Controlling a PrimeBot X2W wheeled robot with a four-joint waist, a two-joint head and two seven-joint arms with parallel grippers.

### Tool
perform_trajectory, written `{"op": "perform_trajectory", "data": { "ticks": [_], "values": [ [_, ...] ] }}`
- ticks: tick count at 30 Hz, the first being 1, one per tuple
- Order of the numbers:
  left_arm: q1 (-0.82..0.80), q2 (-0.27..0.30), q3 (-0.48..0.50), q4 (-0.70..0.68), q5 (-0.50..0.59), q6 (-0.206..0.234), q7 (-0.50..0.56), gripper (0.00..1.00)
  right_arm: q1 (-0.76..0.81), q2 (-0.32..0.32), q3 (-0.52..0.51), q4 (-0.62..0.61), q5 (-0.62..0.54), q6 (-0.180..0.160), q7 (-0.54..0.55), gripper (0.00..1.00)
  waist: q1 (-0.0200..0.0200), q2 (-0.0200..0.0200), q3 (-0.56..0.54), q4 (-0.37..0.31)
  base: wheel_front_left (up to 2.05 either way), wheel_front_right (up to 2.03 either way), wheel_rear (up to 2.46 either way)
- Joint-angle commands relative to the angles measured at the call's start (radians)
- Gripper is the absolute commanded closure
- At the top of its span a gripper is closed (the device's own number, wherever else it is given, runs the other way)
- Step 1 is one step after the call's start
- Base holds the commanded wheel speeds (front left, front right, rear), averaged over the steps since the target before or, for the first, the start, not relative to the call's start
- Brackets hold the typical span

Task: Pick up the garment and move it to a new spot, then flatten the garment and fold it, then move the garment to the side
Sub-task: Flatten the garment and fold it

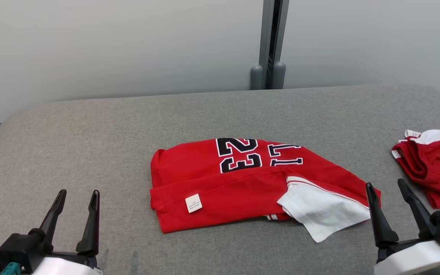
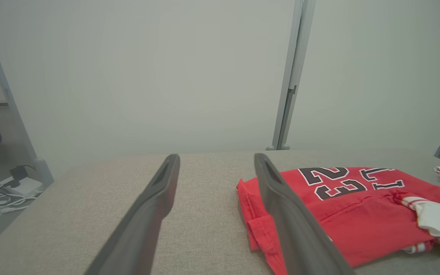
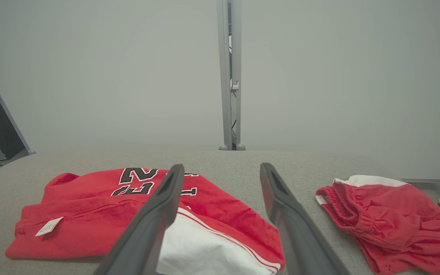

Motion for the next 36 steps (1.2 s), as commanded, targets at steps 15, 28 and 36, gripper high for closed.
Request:
{"op": "perform_trajectory", "data": {
  "ticks": [15,28,36],
  "values": [
    [-0.031,0.017,0.001,0.023,-0.010,-0.003,0.003,0.00,-0.013,-0.003,-0.001,0.014,0.004,0.000,-0.011,0.00,0.0000,-0.0001,0.012,-0.002,0.00,0.00,0.00],
    [-0.113,-0.003,-0.094,0.075,-0.065,-0.079,0.150,0.00,-0.042,-0.004,0.021,0.024,0.006,0.000,-0.017,0.00,0.0000,-0.0001,0.059,-0.025,0.00,0.00,0.00],
    [-0.175,-0.041,-0.164,0.204,-0.148,-0.161,0.282,0.00,-0.081,-0.004,0.046,0.035,0.014,0.000,-0.029,0.00,0.0000,-0.0001,0.144,-0.068,0.00,0.00,0.00]
  ]
}}
